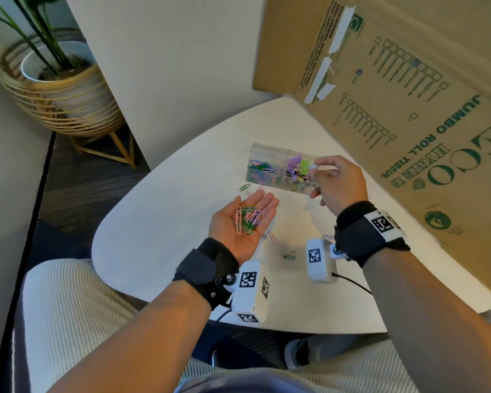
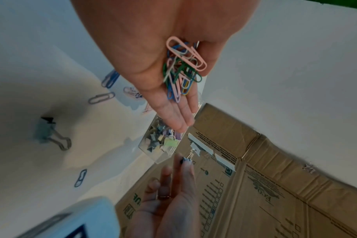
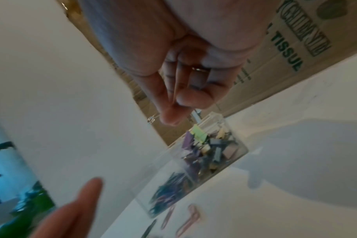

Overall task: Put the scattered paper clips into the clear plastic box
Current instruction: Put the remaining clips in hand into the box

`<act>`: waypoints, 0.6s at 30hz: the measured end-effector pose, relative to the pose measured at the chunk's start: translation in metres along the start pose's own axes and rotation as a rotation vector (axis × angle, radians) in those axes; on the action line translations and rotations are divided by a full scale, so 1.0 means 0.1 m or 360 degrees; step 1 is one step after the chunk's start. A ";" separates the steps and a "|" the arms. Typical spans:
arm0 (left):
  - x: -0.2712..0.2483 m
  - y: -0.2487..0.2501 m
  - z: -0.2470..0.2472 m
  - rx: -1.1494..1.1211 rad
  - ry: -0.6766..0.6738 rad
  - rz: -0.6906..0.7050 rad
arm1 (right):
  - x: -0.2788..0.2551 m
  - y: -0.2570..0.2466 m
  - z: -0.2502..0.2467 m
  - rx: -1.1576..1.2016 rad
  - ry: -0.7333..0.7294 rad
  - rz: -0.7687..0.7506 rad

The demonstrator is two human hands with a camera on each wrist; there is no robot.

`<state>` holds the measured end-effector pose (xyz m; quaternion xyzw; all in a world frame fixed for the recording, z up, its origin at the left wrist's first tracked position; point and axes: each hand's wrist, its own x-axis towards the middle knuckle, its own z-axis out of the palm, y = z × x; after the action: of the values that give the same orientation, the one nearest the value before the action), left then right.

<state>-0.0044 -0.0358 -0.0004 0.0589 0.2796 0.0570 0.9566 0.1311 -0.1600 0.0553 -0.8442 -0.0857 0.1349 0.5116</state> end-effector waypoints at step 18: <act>0.03 0.00 0.09 0.0088 0.0018 0.0049 | -0.32 -0.14 0.19 -0.0274 -0.0400 -0.0399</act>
<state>0.0031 -0.0359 0.0057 0.0894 0.2854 0.0644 0.9520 0.0948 -0.1465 0.0640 -0.8441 -0.2646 0.1665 0.4357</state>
